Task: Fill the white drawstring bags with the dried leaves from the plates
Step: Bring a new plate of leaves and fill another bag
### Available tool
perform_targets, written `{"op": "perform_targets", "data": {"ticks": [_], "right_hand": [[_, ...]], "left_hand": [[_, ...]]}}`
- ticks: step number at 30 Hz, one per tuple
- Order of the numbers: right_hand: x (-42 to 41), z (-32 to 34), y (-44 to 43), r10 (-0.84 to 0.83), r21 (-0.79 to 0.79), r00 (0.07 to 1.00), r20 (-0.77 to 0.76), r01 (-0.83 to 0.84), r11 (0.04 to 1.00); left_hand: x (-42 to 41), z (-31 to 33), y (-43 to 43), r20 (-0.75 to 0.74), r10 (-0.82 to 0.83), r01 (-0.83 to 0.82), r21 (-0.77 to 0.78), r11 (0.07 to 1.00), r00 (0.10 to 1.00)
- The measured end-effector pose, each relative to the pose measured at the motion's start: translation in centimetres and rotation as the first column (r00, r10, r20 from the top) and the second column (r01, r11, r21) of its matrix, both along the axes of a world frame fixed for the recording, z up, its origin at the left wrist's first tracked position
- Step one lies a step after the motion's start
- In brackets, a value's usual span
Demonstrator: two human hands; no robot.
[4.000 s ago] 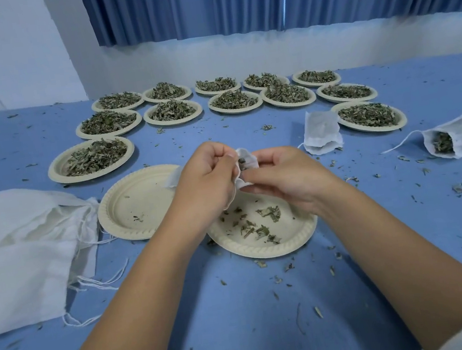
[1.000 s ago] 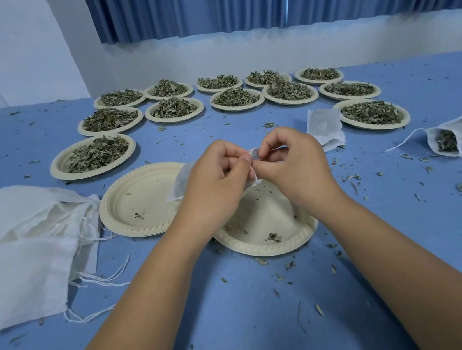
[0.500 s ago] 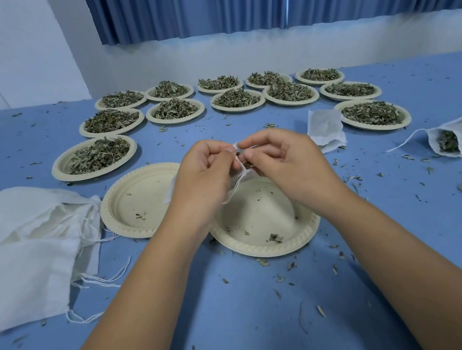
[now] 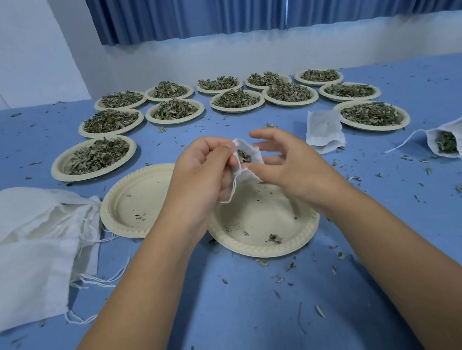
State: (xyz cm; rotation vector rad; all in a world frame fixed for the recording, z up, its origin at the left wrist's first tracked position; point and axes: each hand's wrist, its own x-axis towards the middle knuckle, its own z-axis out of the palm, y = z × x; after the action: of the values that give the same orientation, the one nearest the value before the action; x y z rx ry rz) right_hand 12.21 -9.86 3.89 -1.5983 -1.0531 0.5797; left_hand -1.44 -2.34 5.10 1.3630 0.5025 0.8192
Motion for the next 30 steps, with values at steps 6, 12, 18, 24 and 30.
{"op": "perform_targets", "data": {"ticks": [6, 12, 18, 24, 30], "right_hand": [[0.0, -0.2, 0.0, 0.291, 0.064, 0.91, -0.293, -0.286, 0.956], [-0.4, -0.5, 0.3, 0.191, 0.079, 0.948, -0.253, -0.176, 0.981], [-0.7, -0.6, 0.8, 0.016, -0.044, 0.996, -0.087, -0.02, 0.999], [-1.3, -0.8, 1.1, -0.054, -0.013, 0.998, 0.02, 0.054, 0.998], [-0.4, -0.1, 0.5, 0.212, 0.085, 0.912, -0.35, -0.194, 0.977]], "left_hand": [[-0.2, -0.1, 0.3, 0.006, -0.182, 0.182, -0.037, 0.983, 0.983], [0.0, -0.2, -0.2, -0.071, -0.248, 0.25, 0.013, 0.968, 0.966], [0.4, -0.7, -0.6, -0.225, -0.222, 0.24, 0.059, 0.969, 0.949], [0.6, -0.8, -0.7, -0.189, -0.123, 0.133, 0.042, 0.99, 0.974], [0.1, -0.2, 0.1, -0.059, -0.075, 0.074, -0.018, 0.997, 0.995]]}}
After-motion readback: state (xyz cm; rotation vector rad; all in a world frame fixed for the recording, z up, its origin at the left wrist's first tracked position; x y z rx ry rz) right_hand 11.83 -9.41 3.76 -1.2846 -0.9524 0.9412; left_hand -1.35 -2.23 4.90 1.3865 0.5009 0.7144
